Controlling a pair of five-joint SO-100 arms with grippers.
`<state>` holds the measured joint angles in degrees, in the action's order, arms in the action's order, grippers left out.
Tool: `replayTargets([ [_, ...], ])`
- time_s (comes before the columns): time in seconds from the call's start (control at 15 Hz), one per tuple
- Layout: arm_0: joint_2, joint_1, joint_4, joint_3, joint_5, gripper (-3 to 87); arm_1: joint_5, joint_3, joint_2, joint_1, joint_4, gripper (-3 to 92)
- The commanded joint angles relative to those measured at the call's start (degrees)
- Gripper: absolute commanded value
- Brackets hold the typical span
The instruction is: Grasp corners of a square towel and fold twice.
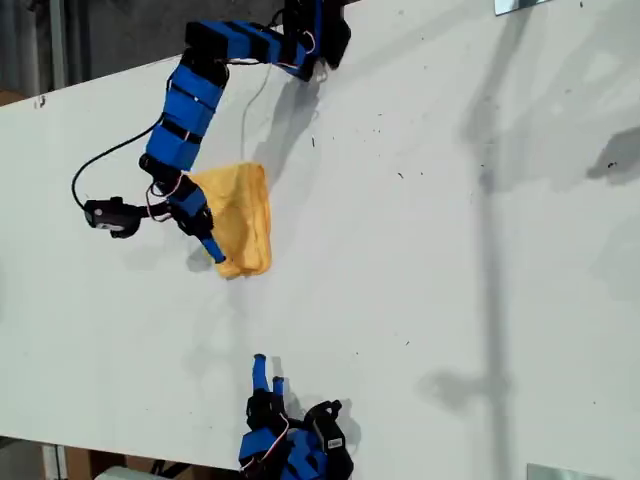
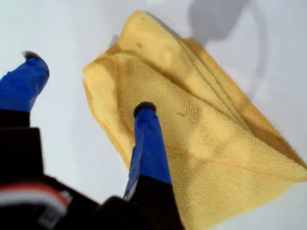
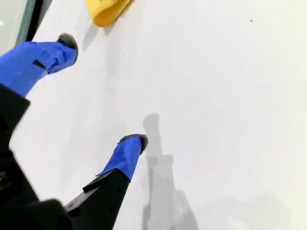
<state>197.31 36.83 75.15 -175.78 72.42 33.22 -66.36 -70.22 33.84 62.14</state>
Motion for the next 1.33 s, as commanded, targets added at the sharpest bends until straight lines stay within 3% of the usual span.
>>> replayTargets([
  [0.0, 0.4, -0.5, 0.6, 0.2, -0.6, 35.0, 0.2, -10.2, -22.3, 1.3, 2.2, 35.1],
  [0.27, 1.2, -0.2, 0.8, 0.0, -2.2, 35.5, 12.2, -65.6, -65.7, -6.3, -11.7, 36.9],
  [0.4, 1.2, -0.3, 0.8, 0.0, -2.3, 35.5, 17.8, -84.6, -88.6, -7.1, -11.4, 35.6],
  [0.67, 1.3, 0.8, 0.7, 0.0, -3.8, 34.3, 21.2, -97.6, -118.6, -7.0, 6.2, 34.5],
  [1.13, 1.3, 1.7, -0.3, -0.2, -4.2, 34.1, 23.5, -94.0, -116.0, -7.7, 6.9, 30.3],
  [1.27, 1.3, 1.5, -0.2, -0.2, -4.1, 33.9, 18.5, -80.4, -96.4, -5.8, 3.3, 30.6],
])
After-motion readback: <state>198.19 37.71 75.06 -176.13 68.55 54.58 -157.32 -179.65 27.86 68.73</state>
